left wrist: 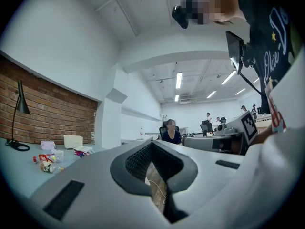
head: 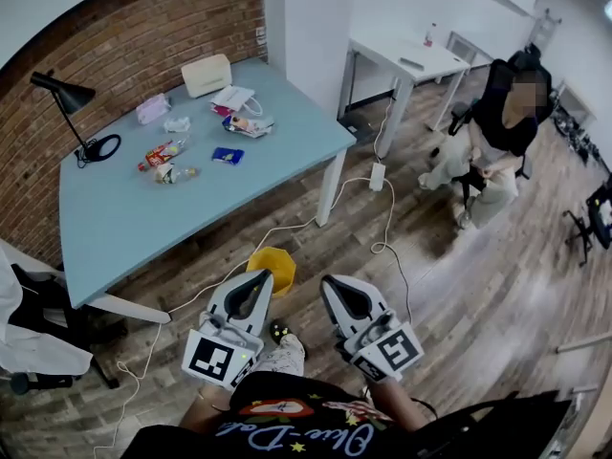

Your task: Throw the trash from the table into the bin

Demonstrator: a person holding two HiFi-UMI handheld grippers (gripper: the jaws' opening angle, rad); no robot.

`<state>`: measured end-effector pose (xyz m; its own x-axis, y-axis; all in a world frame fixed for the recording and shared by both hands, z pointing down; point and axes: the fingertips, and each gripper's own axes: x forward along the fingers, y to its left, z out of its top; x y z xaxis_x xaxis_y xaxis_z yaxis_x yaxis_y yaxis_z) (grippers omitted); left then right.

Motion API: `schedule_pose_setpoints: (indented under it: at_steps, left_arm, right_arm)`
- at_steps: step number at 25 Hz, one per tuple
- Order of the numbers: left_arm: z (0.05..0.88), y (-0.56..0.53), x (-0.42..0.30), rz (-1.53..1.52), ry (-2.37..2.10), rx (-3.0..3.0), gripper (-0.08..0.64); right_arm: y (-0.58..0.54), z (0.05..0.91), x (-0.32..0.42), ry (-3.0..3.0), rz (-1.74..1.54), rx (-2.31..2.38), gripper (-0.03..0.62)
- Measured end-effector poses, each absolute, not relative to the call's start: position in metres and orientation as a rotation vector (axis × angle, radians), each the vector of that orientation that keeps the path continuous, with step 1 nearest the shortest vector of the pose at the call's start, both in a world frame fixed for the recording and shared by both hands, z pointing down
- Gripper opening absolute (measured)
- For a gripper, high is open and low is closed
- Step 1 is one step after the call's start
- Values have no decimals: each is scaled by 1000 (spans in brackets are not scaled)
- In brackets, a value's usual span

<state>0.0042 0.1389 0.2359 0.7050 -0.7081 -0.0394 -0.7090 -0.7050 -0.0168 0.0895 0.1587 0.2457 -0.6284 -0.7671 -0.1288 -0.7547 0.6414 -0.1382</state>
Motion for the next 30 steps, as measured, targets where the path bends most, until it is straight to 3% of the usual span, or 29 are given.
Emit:
schedule_pose_setpoints:
  at_steps: [30]
  left_arm:
    - [252, -31, -9, 117, 1279, -2874, 8]
  right_arm:
    - [-12, 226, 69, 2746, 40, -1148, 8]
